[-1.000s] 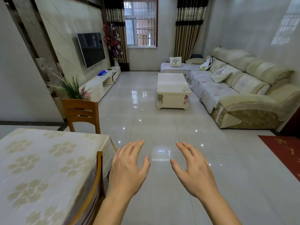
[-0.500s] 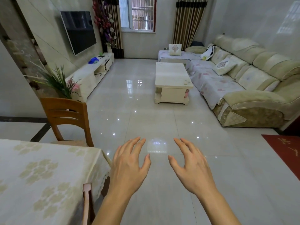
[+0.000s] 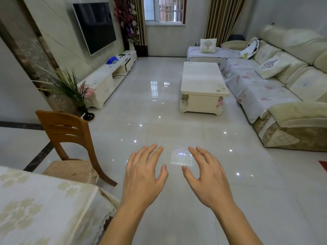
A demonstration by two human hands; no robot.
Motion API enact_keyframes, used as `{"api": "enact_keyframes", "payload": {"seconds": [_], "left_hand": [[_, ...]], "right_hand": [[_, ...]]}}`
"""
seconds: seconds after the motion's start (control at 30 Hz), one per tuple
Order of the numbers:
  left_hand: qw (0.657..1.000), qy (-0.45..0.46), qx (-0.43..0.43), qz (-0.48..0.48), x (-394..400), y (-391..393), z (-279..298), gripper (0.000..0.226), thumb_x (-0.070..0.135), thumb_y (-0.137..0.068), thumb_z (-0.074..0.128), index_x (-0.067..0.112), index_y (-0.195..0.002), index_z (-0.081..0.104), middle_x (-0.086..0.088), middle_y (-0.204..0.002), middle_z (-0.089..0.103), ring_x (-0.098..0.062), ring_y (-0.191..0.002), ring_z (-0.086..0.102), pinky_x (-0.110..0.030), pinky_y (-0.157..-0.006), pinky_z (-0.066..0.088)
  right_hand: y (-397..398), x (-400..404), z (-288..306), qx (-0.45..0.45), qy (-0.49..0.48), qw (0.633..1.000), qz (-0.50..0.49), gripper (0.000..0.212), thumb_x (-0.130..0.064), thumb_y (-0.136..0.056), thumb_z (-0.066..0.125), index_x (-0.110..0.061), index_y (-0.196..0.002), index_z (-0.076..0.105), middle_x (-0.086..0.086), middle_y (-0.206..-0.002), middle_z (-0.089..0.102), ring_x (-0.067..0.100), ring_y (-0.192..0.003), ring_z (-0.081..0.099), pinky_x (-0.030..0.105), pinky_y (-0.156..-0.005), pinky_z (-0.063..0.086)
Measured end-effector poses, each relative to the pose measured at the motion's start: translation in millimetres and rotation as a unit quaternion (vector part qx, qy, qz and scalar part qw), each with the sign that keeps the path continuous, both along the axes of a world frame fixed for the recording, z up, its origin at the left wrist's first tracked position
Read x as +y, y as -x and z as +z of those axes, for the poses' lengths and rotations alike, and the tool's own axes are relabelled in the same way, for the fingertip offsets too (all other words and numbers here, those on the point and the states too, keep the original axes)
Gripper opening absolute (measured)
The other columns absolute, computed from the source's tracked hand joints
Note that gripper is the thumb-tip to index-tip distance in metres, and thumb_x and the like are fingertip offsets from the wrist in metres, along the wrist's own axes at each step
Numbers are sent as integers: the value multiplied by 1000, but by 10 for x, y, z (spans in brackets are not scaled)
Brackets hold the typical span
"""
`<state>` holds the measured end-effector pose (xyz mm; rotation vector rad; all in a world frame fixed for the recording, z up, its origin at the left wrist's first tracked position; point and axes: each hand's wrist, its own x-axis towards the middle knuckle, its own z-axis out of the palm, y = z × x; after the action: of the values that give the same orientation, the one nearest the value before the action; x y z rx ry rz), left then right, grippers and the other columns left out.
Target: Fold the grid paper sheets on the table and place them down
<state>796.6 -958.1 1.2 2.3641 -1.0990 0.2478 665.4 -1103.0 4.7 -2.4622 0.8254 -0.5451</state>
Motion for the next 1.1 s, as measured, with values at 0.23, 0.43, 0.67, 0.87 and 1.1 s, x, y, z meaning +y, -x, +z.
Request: {"api": "enact_keyframes", "payload": {"seconds": [0.23, 0.43, 0.67, 0.87, 1.1], "left_hand": [[999, 19, 10, 38, -1082, -521, -6, 50, 43, -92, 45, 24, -138, 54, 5, -144, 53, -16, -137, 44, -50, -115, 34], [995, -6, 27, 92, -1373, -921, -80, 50, 44, -93, 44, 26, -139, 52, 6, -145, 52, -16, -138, 43, -49, -117, 32], [986, -35, 45, 154, -1463, -1576, -198, 52, 47, -93, 45, 30, -142, 48, 6, -148, 49, -16, -140, 41, -44, -120, 25], [981, -25, 74, 180, -1422, -2416, -272, 58, 52, -92, 38, 33, -146, 42, 7, -153, 43, -17, -143, 36, -45, -121, 22], [978, -2, 79, 195, -1409, -3769, -222, 58, 53, -92, 41, 33, -146, 43, 8, -154, 42, -16, -144, 35, -37, -118, 11]], "right_hand": [[-701, -1053, 5, 31, 6, 997, 71, 69, -66, -84, 28, -37, -147, 36, -10, -153, 37, 14, -143, 30, 45, -116, 31], [-1282, -1415, -117, 54, -8, 990, 128, 66, -63, -88, 35, -37, -148, 35, -8, -154, 37, 16, -144, 30, 45, -118, 29], [-2071, -1661, -252, 73, -15, 983, 169, 61, -54, -94, 50, -37, -150, 32, -8, -156, 34, 16, -145, 27, 42, -121, 23], [-2978, -1822, -264, 72, -9, 983, 167, 60, -52, -93, 52, -36, -149, 34, -8, -156, 35, 17, -144, 29, 45, -118, 27], [-4373, -1834, -150, 78, 23, 979, 189, 60, -53, -94, 49, -37, -150, 33, -6, -156, 34, 17, -144, 29, 42, -118, 26]]}}
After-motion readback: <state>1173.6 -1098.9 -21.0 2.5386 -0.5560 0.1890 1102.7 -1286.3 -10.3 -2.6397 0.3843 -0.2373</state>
